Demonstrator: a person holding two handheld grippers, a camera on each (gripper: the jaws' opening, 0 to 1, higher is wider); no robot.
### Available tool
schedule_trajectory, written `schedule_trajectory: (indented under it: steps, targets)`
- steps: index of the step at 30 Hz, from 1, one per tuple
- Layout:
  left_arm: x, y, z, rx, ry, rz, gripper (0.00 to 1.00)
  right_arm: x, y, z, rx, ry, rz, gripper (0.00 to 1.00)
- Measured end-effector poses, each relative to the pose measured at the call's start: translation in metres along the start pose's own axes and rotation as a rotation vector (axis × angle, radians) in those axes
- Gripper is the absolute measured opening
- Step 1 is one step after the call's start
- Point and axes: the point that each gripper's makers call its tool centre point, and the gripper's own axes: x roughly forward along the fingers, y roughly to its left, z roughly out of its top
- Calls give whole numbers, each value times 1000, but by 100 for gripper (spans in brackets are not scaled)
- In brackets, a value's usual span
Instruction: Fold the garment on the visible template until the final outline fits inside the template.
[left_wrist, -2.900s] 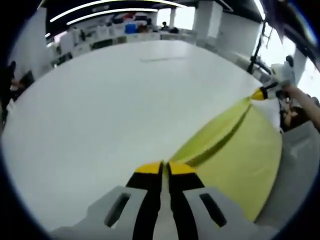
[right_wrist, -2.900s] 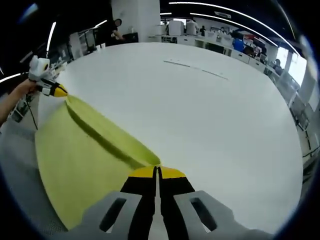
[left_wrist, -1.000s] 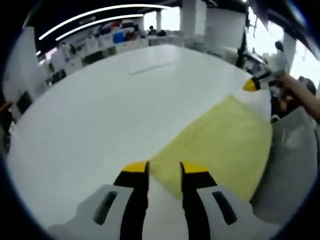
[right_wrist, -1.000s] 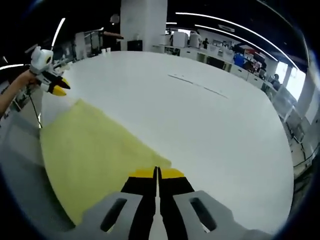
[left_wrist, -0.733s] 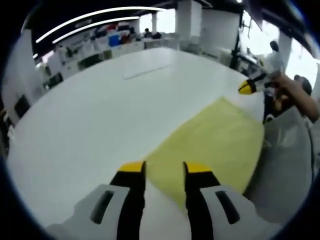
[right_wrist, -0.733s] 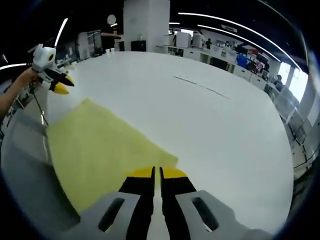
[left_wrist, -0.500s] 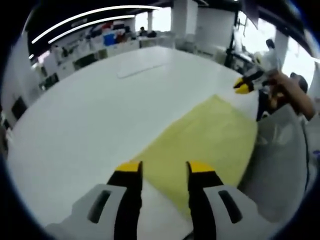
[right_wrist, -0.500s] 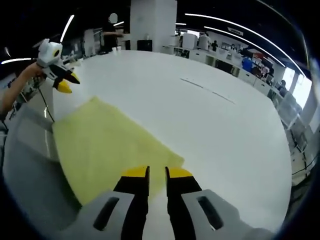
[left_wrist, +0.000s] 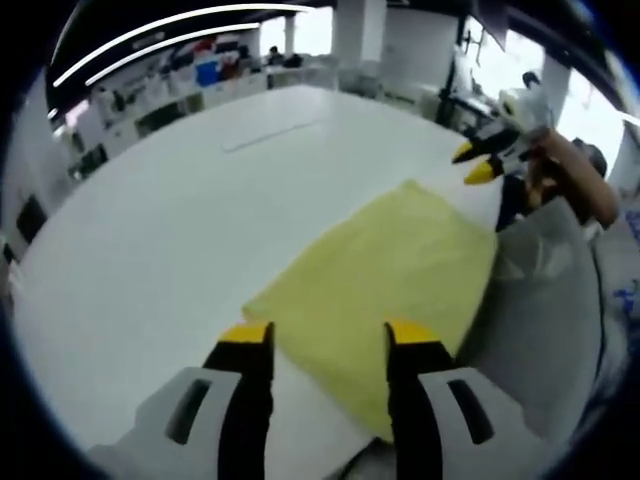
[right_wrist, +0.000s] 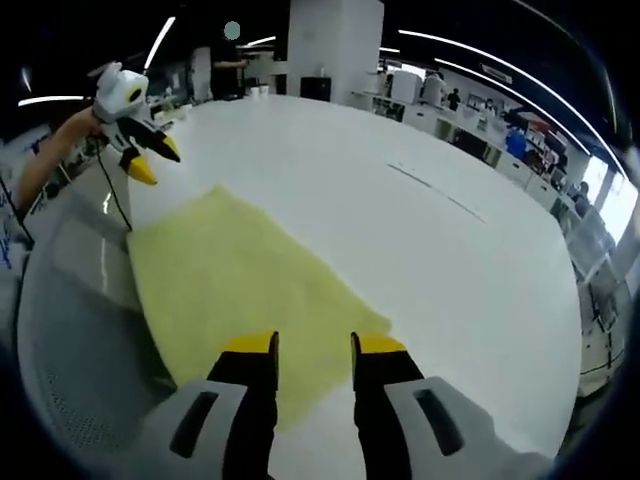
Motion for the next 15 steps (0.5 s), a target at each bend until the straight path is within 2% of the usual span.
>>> schedule_trajectory:
  steps: [5,9,15]
  targets:
    - [-4,-8,0,2,-2,-23,46,-3,10,5,-6,-22,24,33]
    - [-7,-16,2,8,-12,-46,49,-6,19,4,-33,-10,46,39]
    - [-10,-33,3,23,-18,-105,56,-15,33,8,-52,-19,92,45]
